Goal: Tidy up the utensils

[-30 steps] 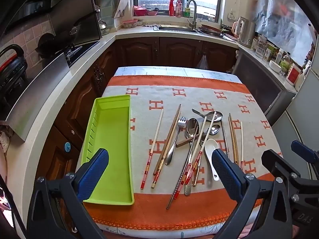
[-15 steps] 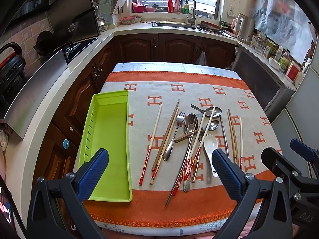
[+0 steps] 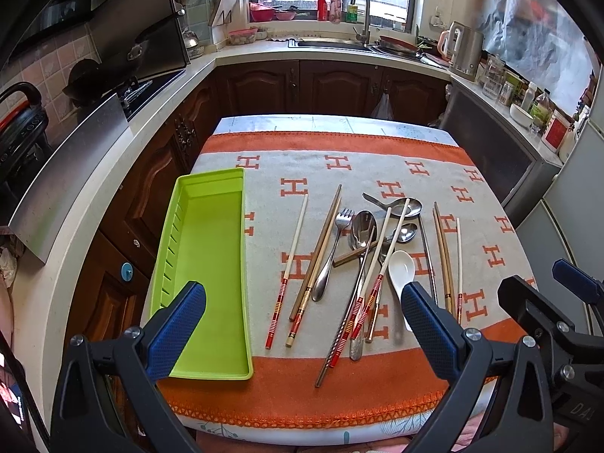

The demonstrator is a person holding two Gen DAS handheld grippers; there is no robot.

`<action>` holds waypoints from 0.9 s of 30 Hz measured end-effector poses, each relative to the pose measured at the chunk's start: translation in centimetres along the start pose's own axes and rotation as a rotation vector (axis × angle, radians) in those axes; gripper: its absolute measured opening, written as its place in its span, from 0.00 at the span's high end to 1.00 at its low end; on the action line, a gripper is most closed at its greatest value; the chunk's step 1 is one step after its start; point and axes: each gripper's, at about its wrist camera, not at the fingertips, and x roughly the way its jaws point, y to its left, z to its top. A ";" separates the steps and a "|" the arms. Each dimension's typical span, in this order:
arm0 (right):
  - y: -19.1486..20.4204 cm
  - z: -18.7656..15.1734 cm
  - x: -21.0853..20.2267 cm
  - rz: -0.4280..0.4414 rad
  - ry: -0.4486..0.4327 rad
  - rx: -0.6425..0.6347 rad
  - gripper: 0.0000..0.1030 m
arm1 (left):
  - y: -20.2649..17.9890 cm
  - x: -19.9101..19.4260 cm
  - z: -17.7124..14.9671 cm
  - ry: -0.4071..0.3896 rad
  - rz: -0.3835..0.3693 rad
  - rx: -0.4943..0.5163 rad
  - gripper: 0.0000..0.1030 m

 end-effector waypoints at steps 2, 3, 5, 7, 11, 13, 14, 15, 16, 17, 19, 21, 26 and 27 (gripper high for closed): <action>0.0 0.0 0.0 0.001 0.000 0.001 0.00 | 0.0 0.0 0.0 -0.001 -0.001 -0.001 0.01; 0.0 0.0 0.0 0.001 0.000 0.001 0.00 | 0.0 0.0 0.0 -0.001 -0.001 0.000 0.01; 0.1 0.0 0.0 0.000 0.000 0.001 0.01 | 0.0 0.0 0.0 -0.002 -0.001 0.000 0.01; 0.1 0.0 0.0 0.000 0.000 0.001 0.01 | 0.0 0.0 0.0 -0.001 -0.001 -0.001 0.01; 0.0 0.0 0.0 0.001 0.001 0.001 0.01 | 0.1 0.1 0.0 0.001 0.000 0.000 0.01; 0.1 -0.1 0.0 0.001 0.002 0.000 0.01 | 0.1 0.1 -0.1 0.001 0.000 0.000 0.01; 0.1 0.0 0.0 0.001 0.001 0.000 0.01 | 0.1 0.1 -0.1 0.001 0.000 0.000 0.01; 0.1 0.0 0.0 0.001 0.002 0.001 0.01 | 0.1 0.1 -0.1 0.001 0.000 0.000 0.01; 0.0 -0.1 0.0 0.001 0.002 0.001 0.02 | 0.0 0.1 -0.1 0.000 0.000 0.000 0.01; 0.0 0.0 0.0 0.001 0.001 0.001 0.02 | 0.0 0.1 -0.1 0.000 0.001 0.001 0.01; 0.0 0.0 0.0 0.001 0.002 0.001 0.02 | 0.0 0.1 -0.1 0.001 0.001 0.001 0.01; 0.0 0.0 0.0 0.002 0.002 0.001 0.02 | 0.0 0.1 -0.1 0.000 0.001 0.001 0.01; 0.1 0.1 0.0 0.002 0.003 0.002 0.03 | 0.0 0.1 -0.1 0.003 0.000 0.001 0.01; 0.0 0.0 0.0 0.003 0.003 0.002 0.03 | 0.0 0.1 -0.1 0.004 0.000 0.002 0.01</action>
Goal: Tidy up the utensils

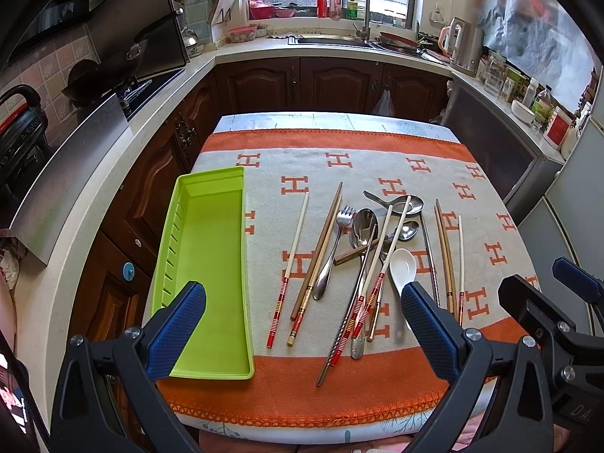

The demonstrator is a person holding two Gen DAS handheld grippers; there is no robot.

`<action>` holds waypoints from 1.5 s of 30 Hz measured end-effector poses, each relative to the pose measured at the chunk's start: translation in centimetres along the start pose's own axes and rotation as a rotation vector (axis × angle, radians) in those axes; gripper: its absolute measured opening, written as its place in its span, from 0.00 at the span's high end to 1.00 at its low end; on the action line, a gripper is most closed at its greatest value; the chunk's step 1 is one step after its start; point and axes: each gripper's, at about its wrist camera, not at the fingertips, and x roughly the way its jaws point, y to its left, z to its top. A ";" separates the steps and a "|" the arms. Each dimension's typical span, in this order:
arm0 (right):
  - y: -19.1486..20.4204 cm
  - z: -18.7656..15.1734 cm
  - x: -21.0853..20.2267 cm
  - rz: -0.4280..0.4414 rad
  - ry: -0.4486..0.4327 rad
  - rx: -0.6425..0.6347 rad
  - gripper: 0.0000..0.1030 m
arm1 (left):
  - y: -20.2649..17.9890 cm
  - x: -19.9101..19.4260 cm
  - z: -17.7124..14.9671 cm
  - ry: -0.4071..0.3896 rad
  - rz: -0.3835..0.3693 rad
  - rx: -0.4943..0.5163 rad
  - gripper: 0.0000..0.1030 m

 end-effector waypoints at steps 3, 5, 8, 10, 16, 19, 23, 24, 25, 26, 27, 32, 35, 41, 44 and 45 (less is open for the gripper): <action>0.0 0.1 0.0 0.000 -0.001 0.001 0.03 | 0.0 -0.1 0.0 -0.005 0.004 0.002 0.01; 0.1 -0.1 0.1 0.002 -0.002 0.000 0.03 | 0.2 -0.1 0.0 -0.010 0.007 0.001 0.01; 0.7 -0.3 0.0 0.003 -0.003 -0.004 0.03 | 0.5 -0.1 -0.2 -0.012 0.008 0.000 0.01; 0.6 -0.3 0.0 0.004 -0.002 -0.002 0.04 | 0.4 -0.1 -0.1 -0.010 0.008 0.001 0.01; 0.8 -0.4 -0.1 0.008 -0.004 0.011 0.04 | 0.2 -0.1 0.0 0.002 0.012 0.006 0.01; 0.8 -0.5 -0.1 0.012 -0.003 0.013 0.04 | 0.2 -0.1 0.1 0.000 0.017 0.005 0.01; 0.1 -0.3 -0.1 0.019 0.000 0.019 0.04 | 0.1 0.1 0.3 0.000 0.013 0.002 0.01; 0.1 -0.3 -0.1 0.017 0.000 0.018 0.04 | 0.2 0.1 0.4 -0.004 0.001 0.000 0.01; 0.2 -0.3 -0.1 0.019 0.001 0.020 0.04 | 0.1 0.1 0.7 -0.009 -0.019 -0.001 0.01; 0.1 -0.3 0.0 0.021 0.002 0.022 0.05 | 0.1 0.2 0.9 -0.014 -0.042 -0.003 0.01; -0.1 -0.3 0.0 0.023 0.003 0.025 0.05 | 0.1 0.2 1.1 -0.018 -0.061 -0.004 0.01; -2.4 0.3 0.2 0.023 0.008 0.073 0.07 | -0.2 0.9 2.7 -0.013 -0.104 -0.010 0.01; -4.2 0.8 0.7 -0.009 0.007 0.102 0.08 | -0.2 1.9 3.9 0.011 -0.154 -0.050 0.01; -9.3 1.8 3.3 -0.006 0.069 0.185 0.27 | -2.0 4.4 6.1 0.047 -0.166 -0.048 0.01; -12.6 2.1 5.1 0.025 0.107 0.239 0.36 | -3.8 5.6 6.7 0.048 -0.174 -0.006 0.01; -13.5 2.1 5.8 0.027 0.117 0.250 0.38 | -4.5 6.2 6.8 0.054 -0.179 0.010 0.04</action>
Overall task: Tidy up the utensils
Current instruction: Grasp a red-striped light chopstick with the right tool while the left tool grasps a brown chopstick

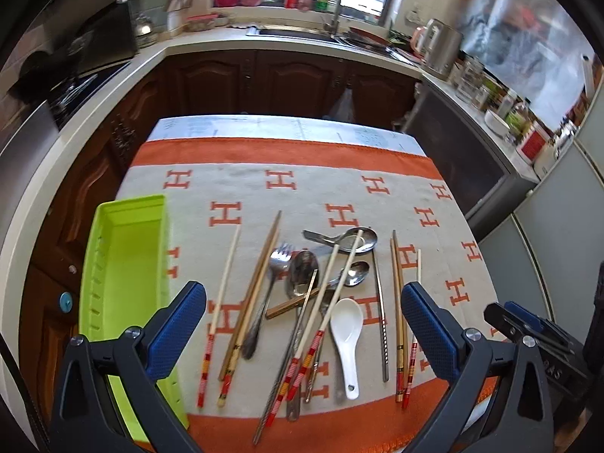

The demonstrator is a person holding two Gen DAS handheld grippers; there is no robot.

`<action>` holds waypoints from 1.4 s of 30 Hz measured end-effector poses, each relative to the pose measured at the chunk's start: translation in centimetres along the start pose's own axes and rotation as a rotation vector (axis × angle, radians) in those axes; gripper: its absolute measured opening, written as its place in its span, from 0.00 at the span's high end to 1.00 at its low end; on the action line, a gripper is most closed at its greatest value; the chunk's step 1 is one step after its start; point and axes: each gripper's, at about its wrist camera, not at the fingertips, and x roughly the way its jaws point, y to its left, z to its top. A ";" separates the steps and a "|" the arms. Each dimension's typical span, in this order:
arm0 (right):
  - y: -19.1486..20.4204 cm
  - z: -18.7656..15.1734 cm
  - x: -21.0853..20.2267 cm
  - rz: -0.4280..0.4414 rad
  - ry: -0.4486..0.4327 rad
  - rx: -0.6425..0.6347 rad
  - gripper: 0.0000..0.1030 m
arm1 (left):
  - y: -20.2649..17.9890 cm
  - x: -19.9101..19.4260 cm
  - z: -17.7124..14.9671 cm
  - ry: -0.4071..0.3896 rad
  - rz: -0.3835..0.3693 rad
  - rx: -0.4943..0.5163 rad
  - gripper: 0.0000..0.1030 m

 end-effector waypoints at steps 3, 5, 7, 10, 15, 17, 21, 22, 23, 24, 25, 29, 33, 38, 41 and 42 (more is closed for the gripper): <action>-2.0 0.8 2.6 0.004 0.047 0.023 0.47 | -2.0 2.5 0.1 0.044 -0.019 0.045 0.14; -3.0 1.1 4.8 0.014 0.086 0.030 0.54 | -3.4 4.2 -0.2 0.079 -0.036 0.070 0.27; -3.2 0.9 6.9 0.012 0.123 0.023 0.58 | -4.6 6.2 -0.5 0.128 -0.052 0.090 0.40; -3.0 0.4 9.8 -0.004 0.174 0.001 0.61 | -5.9 8.8 -1.0 0.199 -0.070 0.098 0.52; -2.6 -0.3 13.1 -0.045 0.218 -0.041 0.66 | -7.5 11.0 -1.7 0.243 -0.080 0.140 0.64; -2.3 -0.5 14.0 -0.063 0.226 -0.060 0.66 | -7.9 11.4 -1.9 0.252 -0.083 0.154 0.67; -1.3 -0.9 15.0 -0.120 0.208 -0.129 0.68 | -8.5 12.2 -2.0 0.277 -0.104 0.168 0.72; -1.0 -1.1 15.2 -0.140 0.194 -0.156 0.69 | -8.7 12.5 -2.0 0.284 -0.113 0.168 0.73; -0.7 -1.2 15.2 -0.155 0.187 -0.177 0.69 | -8.8 12.8 -2.0 0.292 -0.124 0.164 0.74; -0.3 -1.5 15.1 -0.173 0.177 -0.203 0.70 | -8.8 12.9 -2.1 0.298 -0.133 0.161 0.75; 0.0 -1.7 15.1 -0.191 0.168 -0.223 0.76 | -8.9 13.1 -2.1 0.302 -0.140 0.160 0.76; -1.3 -1.8 14.4 -0.162 0.163 -0.165 0.94 | -9.6 13.9 -2.3 0.320 -0.175 0.163 0.83; -4.0 -1.7 13.4 -0.082 0.173 -0.045 0.94 | -10.3 15.2 -2.8 0.354 -0.216 0.155 0.89; -5.4 -2.5 12.3 -0.035 0.174 0.005 0.94 | -11.2 16.4 -3.4 0.382 -0.219 0.169 0.92; -5.4 -3.0 11.9 -0.018 0.173 0.007 0.94 | -11.4 17.0 -3.6 0.393 -0.203 0.167 0.92; -5.4 -3.1 11.8 -0.015 0.173 0.007 0.94 | -11.3 17.1 -3.7 0.396 -0.201 0.166 0.92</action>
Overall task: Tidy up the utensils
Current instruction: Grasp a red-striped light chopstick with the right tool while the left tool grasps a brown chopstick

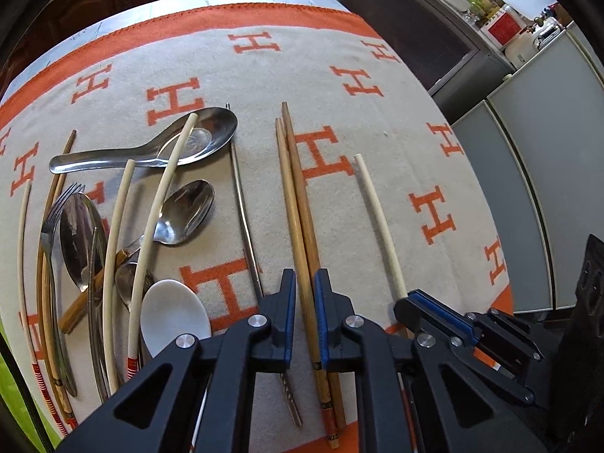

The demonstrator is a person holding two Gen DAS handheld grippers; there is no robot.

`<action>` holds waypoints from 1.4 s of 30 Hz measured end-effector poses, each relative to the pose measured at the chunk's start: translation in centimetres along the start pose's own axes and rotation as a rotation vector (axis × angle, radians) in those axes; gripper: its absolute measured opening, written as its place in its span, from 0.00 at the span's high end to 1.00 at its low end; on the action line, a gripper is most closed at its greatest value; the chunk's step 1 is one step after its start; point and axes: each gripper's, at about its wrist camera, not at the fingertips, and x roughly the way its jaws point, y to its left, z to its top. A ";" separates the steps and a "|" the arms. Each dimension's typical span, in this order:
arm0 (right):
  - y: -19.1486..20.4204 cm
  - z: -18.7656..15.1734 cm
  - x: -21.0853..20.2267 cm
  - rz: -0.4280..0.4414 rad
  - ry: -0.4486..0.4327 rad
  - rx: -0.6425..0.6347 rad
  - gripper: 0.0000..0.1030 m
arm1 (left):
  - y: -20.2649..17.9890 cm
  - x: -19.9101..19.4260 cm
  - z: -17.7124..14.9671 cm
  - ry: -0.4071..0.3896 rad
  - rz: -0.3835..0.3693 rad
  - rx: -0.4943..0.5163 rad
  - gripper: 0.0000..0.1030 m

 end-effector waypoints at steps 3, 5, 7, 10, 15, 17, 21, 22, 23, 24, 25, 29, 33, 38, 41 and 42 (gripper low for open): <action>0.0 -0.4 -0.3 0.010 -0.001 0.002 0.94 | 0.1 0.0 0.0 -0.008 0.010 0.000 0.93; -0.1 -0.5 -0.4 0.014 0.000 0.004 0.94 | 0.2 0.0 -0.1 -0.013 0.010 -0.005 0.93; -0.1 -0.5 -0.3 0.015 0.002 0.003 0.94 | 0.3 -0.1 -0.3 -0.017 0.013 -0.003 0.93; -0.2 -0.6 -0.2 0.017 0.007 0.008 0.94 | 0.3 -0.1 -0.4 -0.019 0.020 -0.003 0.92; -0.4 -0.8 -0.2 0.018 0.007 0.009 0.94 | -0.1 -0.1 0.0 -0.034 0.054 -0.009 0.86; -0.3 -0.9 -0.3 0.018 0.006 0.009 0.94 | -0.3 0.0 0.2 -0.041 0.074 -0.011 0.82; -0.3 -1.0 -0.2 0.018 0.006 0.008 0.94 | -0.6 0.4 0.7 -0.043 0.100 -0.012 0.70; -0.3 -1.0 -0.2 0.019 0.006 0.008 0.94 | -0.9 0.4 0.7 -0.050 0.118 0.001 0.69; -0.3 -1.0 -0.2 0.021 0.007 0.008 0.94 | -1.3 0.5 0.7 -0.053 0.134 0.015 0.69; -0.3 -1.1 -0.3 0.021 0.006 0.009 0.94 | -1.6 0.6 0.6 -0.055 0.151 0.031 0.69; -0.3 -1.1 -0.3 0.021 0.006 0.009 0.94 | -1.8 0.7 0.6 -0.059 0.163 0.044 0.69; -0.3 -1.2 -0.3 0.024 0.007 0.012 0.94 | -2.1 0.8 0.4 -0.074 0.189 0.072 0.81; -0.5 -1.2 -0.3 0.026 0.008 0.014 0.94 | -1.1 0.3 0.0 -0.074 0.136 0.039 0.91; -0.4 -1.2 -0.2 0.028 0.009 0.017 0.94 | -0.5 -0.6 -1.0 -0.082 0.090 0.025 0.96; -0.5 -1.1 -0.2 0.031 0.012 0.021 0.94 | -0.4 -1.6 -1.4 -0.100 0.076 0.030 0.96; -0.4 -1.2 -0.2 0.031 0.013 0.021 0.94 | -0.3 -2.1 -1.5 -0.105 0.071 0.030 0.96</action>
